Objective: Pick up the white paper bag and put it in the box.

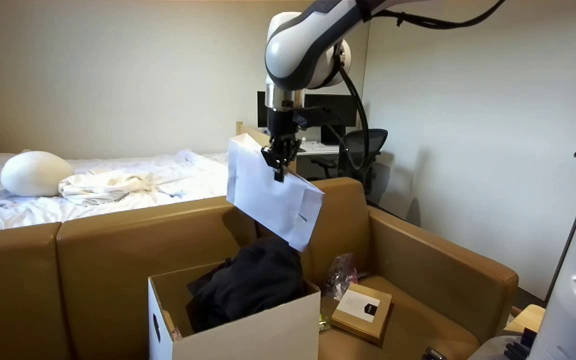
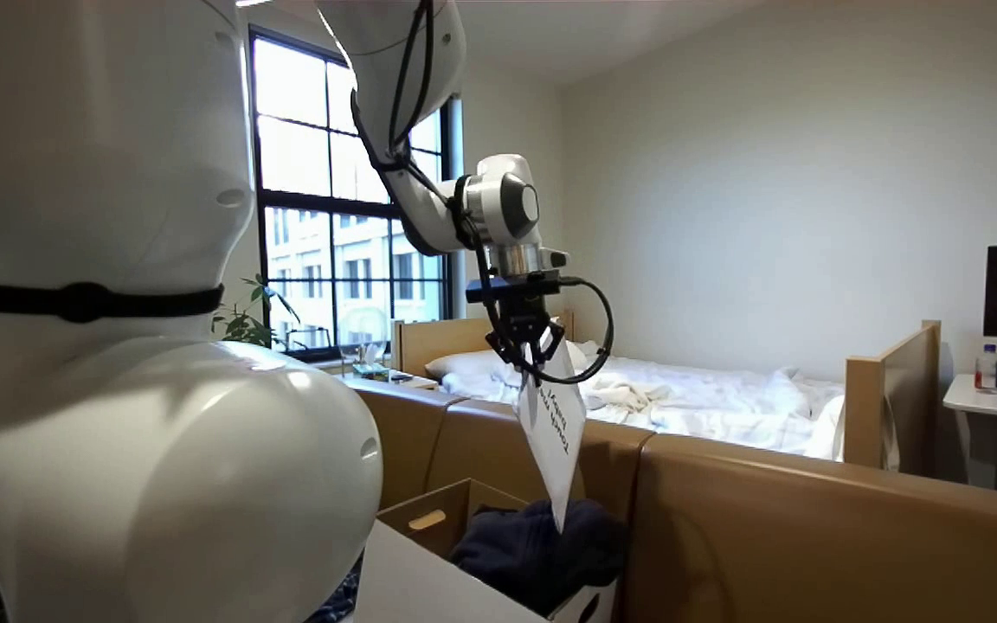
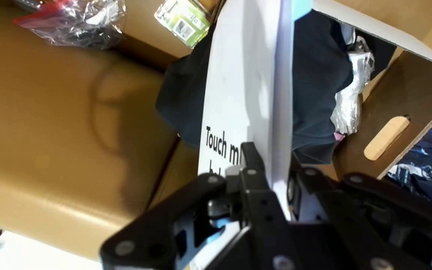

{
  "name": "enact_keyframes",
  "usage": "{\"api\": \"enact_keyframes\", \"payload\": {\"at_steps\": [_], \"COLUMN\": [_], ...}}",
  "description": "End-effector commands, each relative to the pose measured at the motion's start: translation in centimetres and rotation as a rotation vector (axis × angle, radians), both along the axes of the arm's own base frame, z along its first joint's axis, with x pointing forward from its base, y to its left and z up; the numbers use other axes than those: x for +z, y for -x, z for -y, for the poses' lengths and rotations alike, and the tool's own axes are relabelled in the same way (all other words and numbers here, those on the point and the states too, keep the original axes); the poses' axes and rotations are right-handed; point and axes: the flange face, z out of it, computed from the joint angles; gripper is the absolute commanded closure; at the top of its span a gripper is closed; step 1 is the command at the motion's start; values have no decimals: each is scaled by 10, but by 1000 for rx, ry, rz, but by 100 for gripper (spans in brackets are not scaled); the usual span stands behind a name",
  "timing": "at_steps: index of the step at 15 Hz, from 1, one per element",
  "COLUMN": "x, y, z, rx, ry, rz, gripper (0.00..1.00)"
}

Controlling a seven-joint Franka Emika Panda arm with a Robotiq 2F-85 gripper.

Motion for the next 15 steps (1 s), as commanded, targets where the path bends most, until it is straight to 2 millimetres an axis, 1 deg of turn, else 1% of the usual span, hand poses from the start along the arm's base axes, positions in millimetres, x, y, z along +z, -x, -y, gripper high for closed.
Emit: {"api": "enact_keyframes", "payload": {"at_steps": [1, 4, 6, 8, 11, 13, 15], "x": [-28, -67, -83, -88, -88, -85, -82], "y": [-15, -18, -15, -11, -8, -9, -11], "z": [-24, -47, -65, -84, -109, -125, -136], "rx": [70, 189, 276, 361, 457, 502, 548], "ry": [93, 196, 237, 259, 276, 275, 253], "rz": [-41, -122, -147, -151, -158, -151, -163], "gripper": [90, 90, 90, 90, 90, 90, 90]}}
